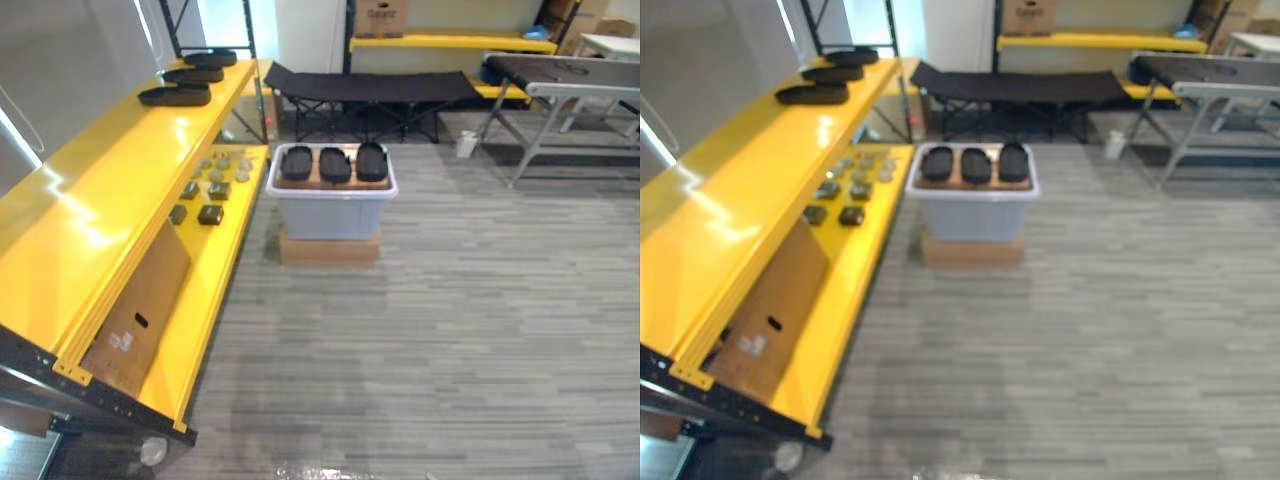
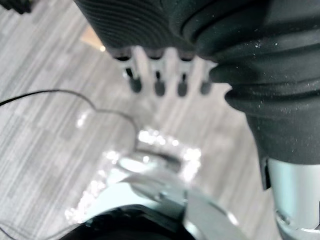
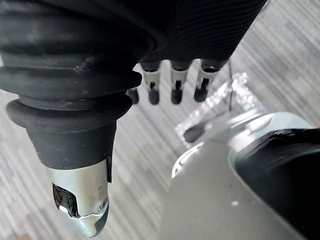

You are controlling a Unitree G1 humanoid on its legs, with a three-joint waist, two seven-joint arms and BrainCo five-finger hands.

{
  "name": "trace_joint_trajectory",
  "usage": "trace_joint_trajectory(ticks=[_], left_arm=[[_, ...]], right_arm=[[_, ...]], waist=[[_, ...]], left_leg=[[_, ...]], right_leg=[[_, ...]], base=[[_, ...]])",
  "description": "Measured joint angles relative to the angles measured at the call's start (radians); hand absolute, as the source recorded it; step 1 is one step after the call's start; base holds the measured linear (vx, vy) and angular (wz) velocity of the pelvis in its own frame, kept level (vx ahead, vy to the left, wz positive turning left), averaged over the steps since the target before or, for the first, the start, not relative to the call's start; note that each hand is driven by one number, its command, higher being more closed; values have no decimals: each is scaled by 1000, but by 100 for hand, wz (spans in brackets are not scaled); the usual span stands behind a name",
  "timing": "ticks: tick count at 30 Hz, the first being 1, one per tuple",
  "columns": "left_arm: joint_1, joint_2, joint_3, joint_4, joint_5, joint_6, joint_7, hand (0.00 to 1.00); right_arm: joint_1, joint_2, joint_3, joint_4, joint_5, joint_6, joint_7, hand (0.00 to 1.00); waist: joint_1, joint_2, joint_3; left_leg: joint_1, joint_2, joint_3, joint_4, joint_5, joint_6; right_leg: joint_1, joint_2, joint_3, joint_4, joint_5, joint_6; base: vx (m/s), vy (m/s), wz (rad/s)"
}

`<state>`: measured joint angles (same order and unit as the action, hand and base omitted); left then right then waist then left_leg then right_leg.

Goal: Walk over and take plastic housings, then place them on the shelf

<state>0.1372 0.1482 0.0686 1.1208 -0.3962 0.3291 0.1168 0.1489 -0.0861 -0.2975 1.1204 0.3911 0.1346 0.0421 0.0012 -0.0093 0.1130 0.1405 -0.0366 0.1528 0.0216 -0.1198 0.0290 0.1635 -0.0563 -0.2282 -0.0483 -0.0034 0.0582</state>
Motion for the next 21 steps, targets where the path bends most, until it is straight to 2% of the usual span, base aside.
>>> trace_joint_trajectory(ticks=[9,12,16,21], left_arm=[[-1,1,0,-1,-38,-27,-11,0],[0,1,-1,-1,-43,-31,-9,0],[0,3,-1,-2,-70,-37,-6,0],[-4,9,-7,-2,-68,-36,-10,0]], right_arm=[[-63,13,-17,0,-2,11,2,0],[-67,13,-22,-1,20,50,26,0],[-67,13,-21,-2,25,81,60,0],[-56,19,-18,-1,26,66,57,0]], waist=[[-1,-4,19],[0,-5,24],[0,-8,39],[-11,-17,50]], left_leg=[[39,-12,-6,-35,5,-7],[56,-15,-6,-50,10,-9],[73,-23,-9,-82,33,-6],[70,-39,-66,-103,60,7]], right_leg=[[28,-10,-21,1,-14,30],[34,-14,-22,12,-23,43],[33,-21,-30,22,-29,37],[47,-38,-99,23,-33,34]], base=[[31,10,4],[-25,3,0],[-58,0,6],[-76,-6,35]])
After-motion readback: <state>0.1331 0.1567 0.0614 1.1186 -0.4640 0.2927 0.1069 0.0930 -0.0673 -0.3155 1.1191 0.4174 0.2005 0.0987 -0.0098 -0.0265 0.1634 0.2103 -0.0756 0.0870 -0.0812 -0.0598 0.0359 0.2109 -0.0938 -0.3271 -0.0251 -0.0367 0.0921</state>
